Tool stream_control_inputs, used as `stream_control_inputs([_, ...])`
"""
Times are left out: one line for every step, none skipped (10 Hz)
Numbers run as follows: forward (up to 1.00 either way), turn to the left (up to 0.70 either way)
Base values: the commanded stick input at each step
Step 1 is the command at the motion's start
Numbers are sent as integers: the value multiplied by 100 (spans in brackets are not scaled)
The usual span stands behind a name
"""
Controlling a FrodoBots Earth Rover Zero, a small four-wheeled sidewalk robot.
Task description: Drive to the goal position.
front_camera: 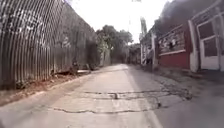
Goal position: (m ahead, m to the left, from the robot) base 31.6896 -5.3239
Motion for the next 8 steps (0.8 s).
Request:
stream_control_inputs([100,0])
stream_control_inputs([100,0])
stream_control_inputs([100,0])
stream_control_inputs([100,0])
stream_control_inputs([100,0])
stream_control_inputs([100,0])
stream_control_inputs([100,0])
stream_control_inputs([100,0])
